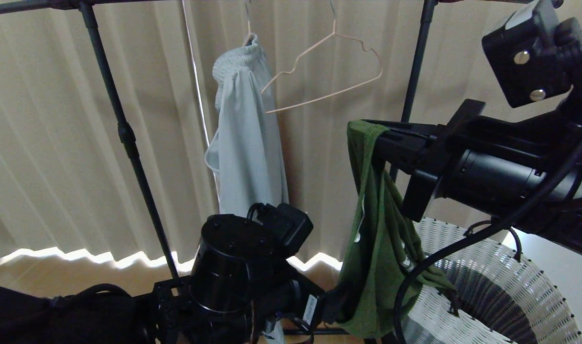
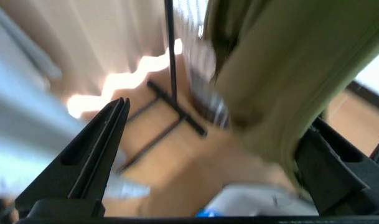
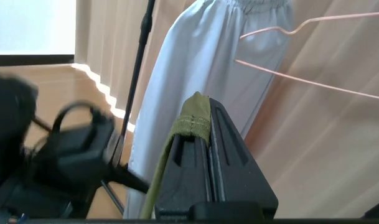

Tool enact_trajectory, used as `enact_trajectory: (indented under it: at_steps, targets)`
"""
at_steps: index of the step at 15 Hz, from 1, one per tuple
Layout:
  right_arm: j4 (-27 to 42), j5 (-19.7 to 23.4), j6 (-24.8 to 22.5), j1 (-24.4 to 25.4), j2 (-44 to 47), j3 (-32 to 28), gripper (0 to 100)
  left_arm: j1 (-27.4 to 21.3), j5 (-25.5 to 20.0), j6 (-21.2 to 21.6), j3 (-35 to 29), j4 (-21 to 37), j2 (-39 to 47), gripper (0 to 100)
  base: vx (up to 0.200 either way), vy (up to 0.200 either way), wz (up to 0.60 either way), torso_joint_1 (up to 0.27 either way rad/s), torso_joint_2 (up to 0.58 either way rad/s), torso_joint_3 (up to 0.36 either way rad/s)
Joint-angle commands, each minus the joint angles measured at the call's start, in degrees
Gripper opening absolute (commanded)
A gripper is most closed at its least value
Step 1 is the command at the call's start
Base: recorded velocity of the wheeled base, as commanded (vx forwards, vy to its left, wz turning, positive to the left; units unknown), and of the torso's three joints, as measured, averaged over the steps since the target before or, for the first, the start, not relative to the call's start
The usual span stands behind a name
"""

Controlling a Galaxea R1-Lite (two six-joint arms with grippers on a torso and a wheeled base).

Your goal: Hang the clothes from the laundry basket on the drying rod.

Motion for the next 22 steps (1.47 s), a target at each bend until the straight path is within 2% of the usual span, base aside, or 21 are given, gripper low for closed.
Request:
enact_trajectory:
  at_steps: [1, 5, 6, 8, 11, 12, 15, 17, 18, 20, 22]
  targets:
    - [0.09, -0.02, -0.04, -0.06, -1.13, 0.22, 0, -0.06, 0.67, 0.05, 3.02, -0.11, -1.49, 100, 0.0, 0.0, 0.0, 0.0, 0.0, 0.0]
    - [0.17, -0.11, -0.04, -0.06, -1.65, 0.05, 0, -0.24, 1.64, 0.14, 4.69, -0.02, -1.84, 100, 0.0, 0.0, 0.0, 0.0, 0.0, 0.0]
    - [0.17, -0.11, -0.04, -0.14, -1.65, 0.05, 0, -0.24, 1.73, 0.49, 4.69, -0.11, -2.01, 0, 0.0, 0.0, 0.0, 0.0, 0.0, 0.0]
    - [0.35, -0.11, -0.04, -0.85, -1.92, 0.14, 0, -0.24, 3.22, 3.92, 5.92, -0.9, -3.6, 0, 0.0, 0.0, 0.0, 0.0, 0.0, 0.0]
    - [0.79, -0.11, -0.04, -1.55, -2.97, 0.4, 0, 0.56, 4.72, 12.62, 11.98, -6.88, -10.72, 0, 0.0, 0.0, 0.0, 0.0, 0.0, 0.0]
    - [0.79, -0.11, -0.04, -1.81, -3.06, 0.58, 0, 3.63, 4.72, 14.37, 11.81, -6.53, -13.97, 0, 0.0, 0.0, 0.0, 0.0, 0.0, 0.0]
    - [0.17, -0.02, -0.04, -1.81, -2.44, 0.22, 0, 11.28, 4.63, 14.64, 8.47, -2.57, -19.33, 0, 0.0, 0.0, 0.0, 0.0, 0.0, 0.0]
    - [0.09, -0.02, -0.04, -1.81, -2.36, -0.13, 0, 14.27, 4.63, 14.81, 4.6, -1.43, -21.0, 0, 0.0, 0.0, 0.0, 0.0, 0.0, 0.0]
    - [0.44, -0.02, -0.04, -1.81, -2.27, -1.62, 0, 16.2, 4.63, 16.4, 0.38, 0.24, -21.79, 0, 0.0, 0.0, 0.0, 0.0, 0.0, 0.0]
    - [0.88, -0.11, -0.12, -1.81, -1.56, -6.37, 0, 17.96, 4.63, 18.86, -7.88, 5.6, -22.84, 0, 0.0, 0.0, 0.0, 0.0, 0.0, 0.0]
    - [0.96, -0.2, -0.12, -1.99, -1.65, -9.09, 0, 18.05, 4.63, 18.86, -16.49, 12.11, -23.37, 0, 0.0, 0.0, 0.0, 0.0, 0.0, 0.0]
